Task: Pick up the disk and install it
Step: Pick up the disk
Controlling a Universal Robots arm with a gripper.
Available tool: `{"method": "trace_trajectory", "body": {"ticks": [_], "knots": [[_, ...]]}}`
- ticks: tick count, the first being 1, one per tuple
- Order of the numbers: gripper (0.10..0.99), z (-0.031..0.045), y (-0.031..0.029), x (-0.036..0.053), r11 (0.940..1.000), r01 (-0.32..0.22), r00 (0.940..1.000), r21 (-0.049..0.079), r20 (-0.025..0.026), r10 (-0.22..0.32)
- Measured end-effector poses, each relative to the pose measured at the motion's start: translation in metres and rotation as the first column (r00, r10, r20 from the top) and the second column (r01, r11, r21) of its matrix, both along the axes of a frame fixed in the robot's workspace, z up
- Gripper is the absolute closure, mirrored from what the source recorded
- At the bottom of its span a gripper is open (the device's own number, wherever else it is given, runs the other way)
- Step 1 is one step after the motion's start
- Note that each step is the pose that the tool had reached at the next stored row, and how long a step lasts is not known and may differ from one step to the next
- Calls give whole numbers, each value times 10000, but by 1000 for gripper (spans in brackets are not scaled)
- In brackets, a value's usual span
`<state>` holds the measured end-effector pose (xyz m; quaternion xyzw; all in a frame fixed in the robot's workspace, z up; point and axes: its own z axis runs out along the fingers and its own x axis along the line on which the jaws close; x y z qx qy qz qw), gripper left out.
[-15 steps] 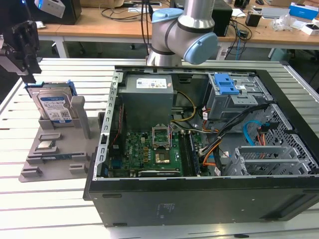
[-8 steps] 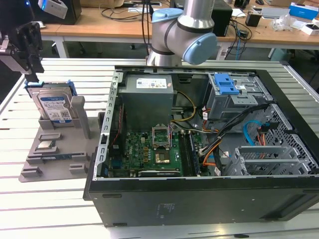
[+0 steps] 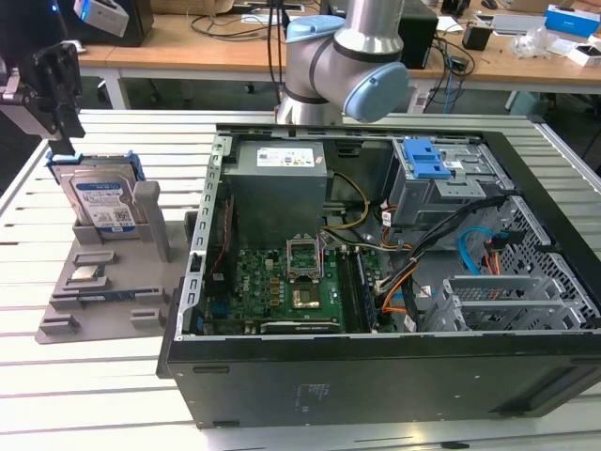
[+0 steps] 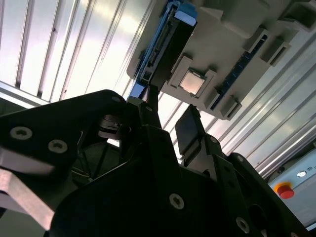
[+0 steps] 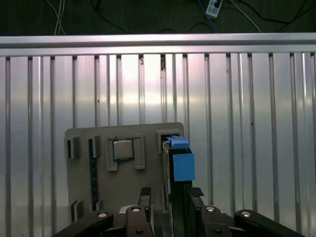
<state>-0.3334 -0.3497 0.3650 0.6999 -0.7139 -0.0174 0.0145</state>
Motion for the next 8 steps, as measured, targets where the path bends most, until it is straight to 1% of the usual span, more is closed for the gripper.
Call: {"method": "trace_trajectory", "body": {"ticks": [8], "knots": [[667, -41, 12, 0, 10000, 0, 10000, 1, 0, 0]]}}
